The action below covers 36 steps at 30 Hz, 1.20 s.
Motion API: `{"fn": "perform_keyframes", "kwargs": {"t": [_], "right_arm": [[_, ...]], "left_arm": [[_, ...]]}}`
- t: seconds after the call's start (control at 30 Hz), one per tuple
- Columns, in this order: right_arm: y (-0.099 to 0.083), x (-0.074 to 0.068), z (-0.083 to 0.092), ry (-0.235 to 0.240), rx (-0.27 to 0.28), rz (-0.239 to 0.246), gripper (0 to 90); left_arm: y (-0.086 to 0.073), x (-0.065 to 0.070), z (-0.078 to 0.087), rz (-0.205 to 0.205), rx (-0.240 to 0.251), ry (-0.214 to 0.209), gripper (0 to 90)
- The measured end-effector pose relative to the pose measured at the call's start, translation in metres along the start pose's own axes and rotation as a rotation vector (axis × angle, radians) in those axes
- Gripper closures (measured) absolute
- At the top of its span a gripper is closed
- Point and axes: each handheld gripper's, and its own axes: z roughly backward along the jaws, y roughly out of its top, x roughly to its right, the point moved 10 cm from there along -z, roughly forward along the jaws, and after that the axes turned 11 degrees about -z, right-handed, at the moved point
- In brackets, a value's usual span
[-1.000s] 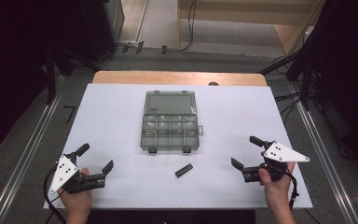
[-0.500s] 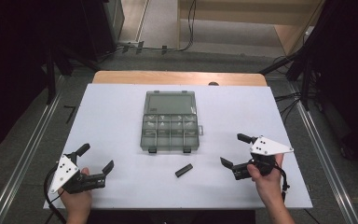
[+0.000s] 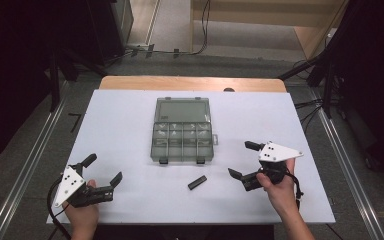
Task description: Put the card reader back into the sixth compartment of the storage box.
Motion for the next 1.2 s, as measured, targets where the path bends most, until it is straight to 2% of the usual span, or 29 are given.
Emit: {"fn": "perform_keyframes", "kwargs": {"t": [0.6,0.87,1.03,1.2], "right_arm": [[0.008,-0.021,-0.028,0.064,-0.059,0.050,0.0],[0.006,-0.031,-0.038,0.106,-0.111,0.080,0.0],[0.005,-0.033,-0.042,0.101,-0.129,0.094,0.0],[0.002,-0.040,-0.050,0.126,-0.165,0.115,0.0]], "left_arm": [[0.001,0.000,0.001,-0.002,0.003,0.001,0.0],[0.000,0.000,0.001,-0.001,0.003,0.002,0.0],[0.000,0.000,0.001,-0.001,0.003,0.002,0.0],[0.000,0.000,0.001,0.000,0.003,0.002,0.0]]}}
